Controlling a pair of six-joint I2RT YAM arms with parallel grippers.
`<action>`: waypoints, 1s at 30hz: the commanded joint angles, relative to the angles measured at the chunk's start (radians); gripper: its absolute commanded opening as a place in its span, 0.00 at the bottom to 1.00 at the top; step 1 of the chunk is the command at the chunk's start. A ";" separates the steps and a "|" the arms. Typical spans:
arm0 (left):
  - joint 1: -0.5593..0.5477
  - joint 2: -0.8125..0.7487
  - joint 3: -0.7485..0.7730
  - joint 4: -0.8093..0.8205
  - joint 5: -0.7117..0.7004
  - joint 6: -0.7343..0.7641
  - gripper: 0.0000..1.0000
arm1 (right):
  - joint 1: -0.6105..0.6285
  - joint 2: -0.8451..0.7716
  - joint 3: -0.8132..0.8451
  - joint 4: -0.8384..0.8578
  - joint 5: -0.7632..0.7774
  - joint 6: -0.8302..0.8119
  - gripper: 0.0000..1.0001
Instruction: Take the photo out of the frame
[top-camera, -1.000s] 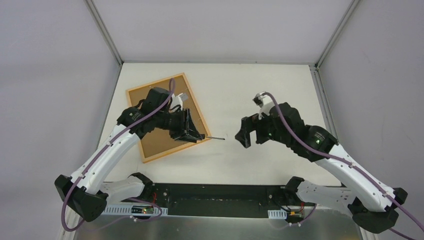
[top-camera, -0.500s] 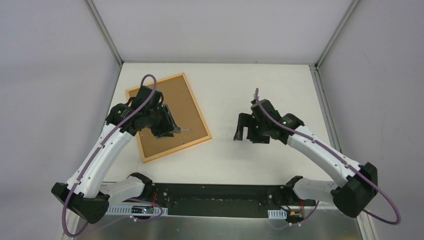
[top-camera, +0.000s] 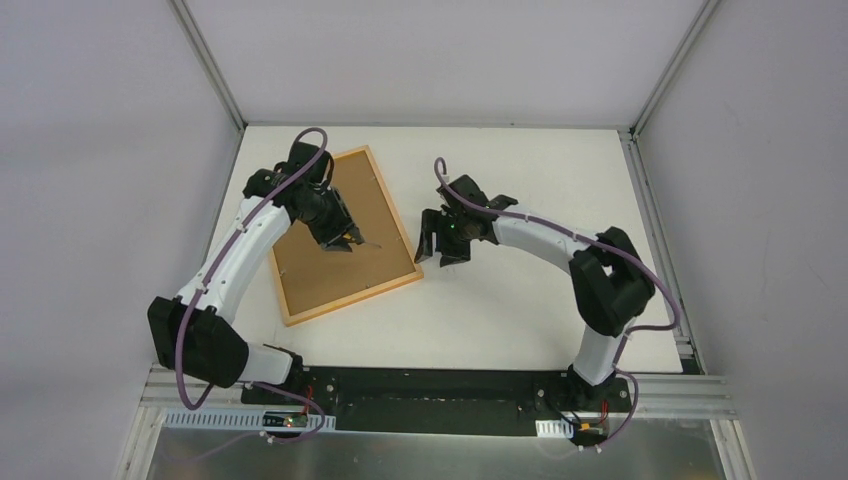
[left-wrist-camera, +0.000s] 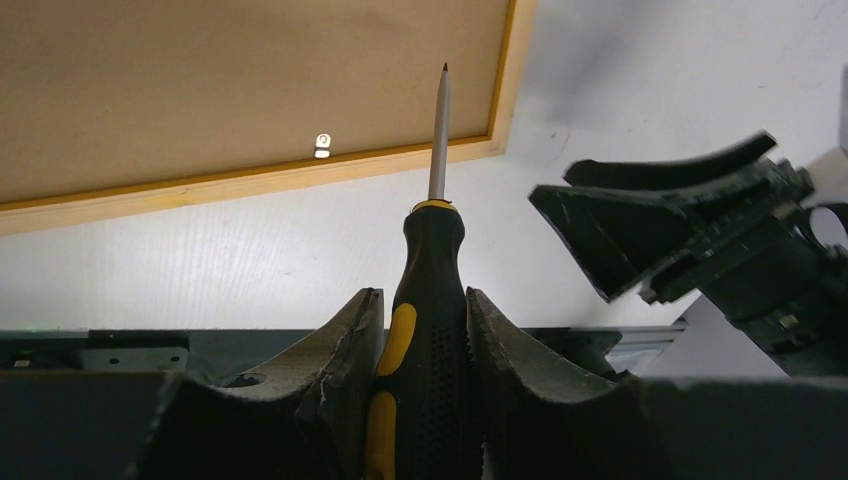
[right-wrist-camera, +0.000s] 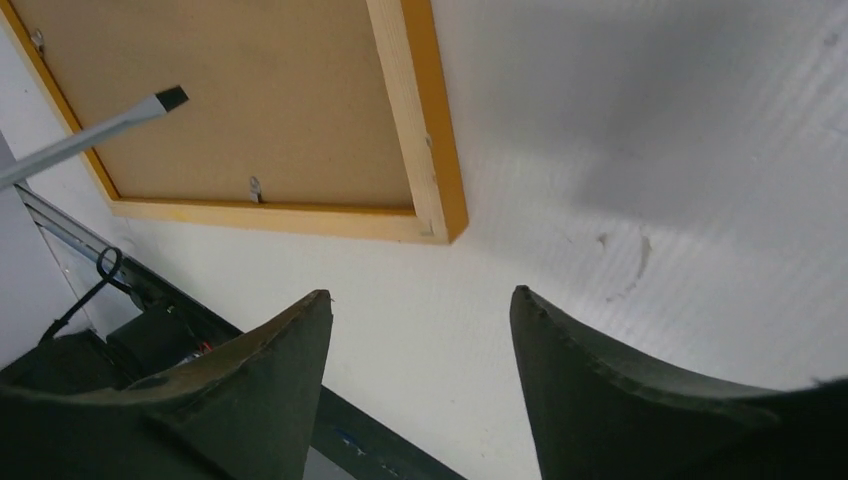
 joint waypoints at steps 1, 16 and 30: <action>0.011 0.048 0.097 0.055 0.049 0.030 0.00 | 0.010 0.105 0.135 0.016 -0.088 -0.031 0.60; 0.017 0.280 0.241 0.068 0.094 0.100 0.00 | 0.033 0.265 0.191 0.001 -0.089 -0.076 0.34; 0.017 0.340 0.259 0.062 0.094 0.093 0.00 | 0.021 0.283 0.183 -0.021 -0.093 -0.101 0.01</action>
